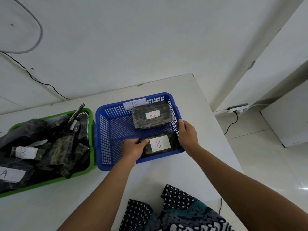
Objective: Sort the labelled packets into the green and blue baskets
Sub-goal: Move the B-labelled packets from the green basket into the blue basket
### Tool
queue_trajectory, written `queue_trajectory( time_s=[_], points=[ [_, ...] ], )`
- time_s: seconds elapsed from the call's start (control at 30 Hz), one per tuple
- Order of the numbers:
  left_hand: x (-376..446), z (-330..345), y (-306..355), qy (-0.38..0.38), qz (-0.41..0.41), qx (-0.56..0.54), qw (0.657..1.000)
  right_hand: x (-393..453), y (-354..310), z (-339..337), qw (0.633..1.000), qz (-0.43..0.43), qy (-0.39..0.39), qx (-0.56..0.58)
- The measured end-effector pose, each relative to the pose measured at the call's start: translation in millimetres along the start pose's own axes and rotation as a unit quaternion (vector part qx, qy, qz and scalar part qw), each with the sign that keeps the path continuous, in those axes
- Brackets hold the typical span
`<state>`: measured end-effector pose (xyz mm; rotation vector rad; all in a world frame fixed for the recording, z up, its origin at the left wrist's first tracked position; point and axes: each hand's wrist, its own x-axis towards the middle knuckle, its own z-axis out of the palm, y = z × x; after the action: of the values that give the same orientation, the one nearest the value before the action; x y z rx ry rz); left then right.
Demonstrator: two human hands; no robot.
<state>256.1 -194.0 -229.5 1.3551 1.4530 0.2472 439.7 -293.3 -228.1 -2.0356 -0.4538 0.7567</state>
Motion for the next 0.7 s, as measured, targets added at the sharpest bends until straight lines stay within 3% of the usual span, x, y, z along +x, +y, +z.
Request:
queue_trajectory(
  time_s=[0.1, 0.27, 0.4, 0.53, 0.7],
  points=[
    [3, 8, 0, 0.037, -0.009, 0.009, 0.999, 0, 4, 2, 1.000, 0.004, 0.001, 0.003],
    [5, 6, 6, 0.025, -0.008, 0.068, 0.997, -3, 3, 5, 0.999, -0.008, 0.022, -0.033],
    [-4, -13, 14, 0.049, 0.082, 0.132, 0.987, 0, -2, -5, 0.998, -0.025, 0.013, -0.048],
    [-9, -70, 30, 0.138, 0.189, 0.214, 0.948, 7, -37, -7, 0.978, -0.144, 0.048, -0.143],
    [-26, -162, 34, 0.253, 0.294, 0.250, 0.887, -4, -96, 44, 0.942, -0.279, -0.013, -0.184]
  ],
)
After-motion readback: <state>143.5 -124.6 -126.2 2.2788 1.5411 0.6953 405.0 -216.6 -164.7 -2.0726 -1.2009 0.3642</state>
